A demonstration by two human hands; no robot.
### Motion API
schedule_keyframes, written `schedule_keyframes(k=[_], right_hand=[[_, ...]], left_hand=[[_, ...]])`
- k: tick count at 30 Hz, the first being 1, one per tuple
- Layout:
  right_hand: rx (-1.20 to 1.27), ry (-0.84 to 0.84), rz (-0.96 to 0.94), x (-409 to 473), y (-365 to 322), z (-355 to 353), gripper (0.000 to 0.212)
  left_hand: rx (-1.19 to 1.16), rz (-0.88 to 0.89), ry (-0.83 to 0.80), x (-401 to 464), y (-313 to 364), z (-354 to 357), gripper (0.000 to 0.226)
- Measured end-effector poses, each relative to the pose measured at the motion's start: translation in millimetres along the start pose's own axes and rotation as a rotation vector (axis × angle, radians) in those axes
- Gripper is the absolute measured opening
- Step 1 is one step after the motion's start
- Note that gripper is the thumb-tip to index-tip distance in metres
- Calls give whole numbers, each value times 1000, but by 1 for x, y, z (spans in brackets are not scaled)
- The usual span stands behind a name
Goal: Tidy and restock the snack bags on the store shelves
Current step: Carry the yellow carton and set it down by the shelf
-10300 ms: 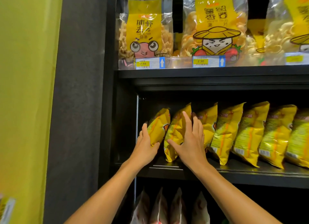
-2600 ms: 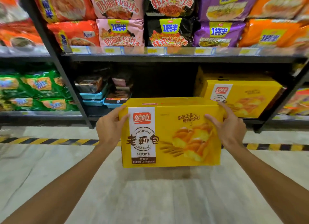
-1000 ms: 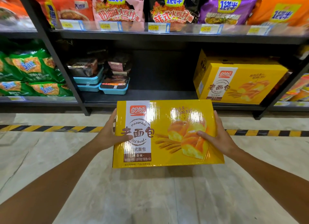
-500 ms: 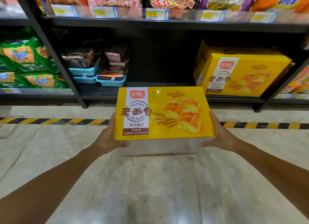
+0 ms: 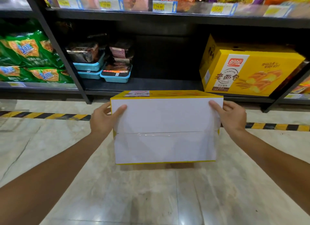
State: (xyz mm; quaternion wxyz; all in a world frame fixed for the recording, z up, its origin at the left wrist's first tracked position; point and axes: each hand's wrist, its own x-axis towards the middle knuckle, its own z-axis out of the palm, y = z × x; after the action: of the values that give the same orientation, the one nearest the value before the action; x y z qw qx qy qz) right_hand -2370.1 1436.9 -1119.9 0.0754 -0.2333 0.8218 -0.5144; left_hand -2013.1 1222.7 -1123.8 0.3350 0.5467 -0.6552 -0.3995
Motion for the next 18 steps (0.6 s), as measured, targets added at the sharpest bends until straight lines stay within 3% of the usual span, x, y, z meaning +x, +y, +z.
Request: schedule_keyframes(k=[2,4,6,8,11,18], right_hand=[[57,-56,-14,6,4,5,73],[118,-251,-45,9,11,6,84],[88,-474,-70,7,14,4,105],[54,-587,-130,7,15,6,127],[38,-614,-156,8,17,8,134],[42,-555,-147,0,19,6,140]], left_hand=[[-80,-55,4,5,5,8,59],[-146,-51,-111,10,10,12,53],[-155,-22,-304,12,7,10,69],[-148,1,-439,13,1,6,97],[-124,41,-501,14,-4,5,121],[-86,33,-512,10,-5,2,128]])
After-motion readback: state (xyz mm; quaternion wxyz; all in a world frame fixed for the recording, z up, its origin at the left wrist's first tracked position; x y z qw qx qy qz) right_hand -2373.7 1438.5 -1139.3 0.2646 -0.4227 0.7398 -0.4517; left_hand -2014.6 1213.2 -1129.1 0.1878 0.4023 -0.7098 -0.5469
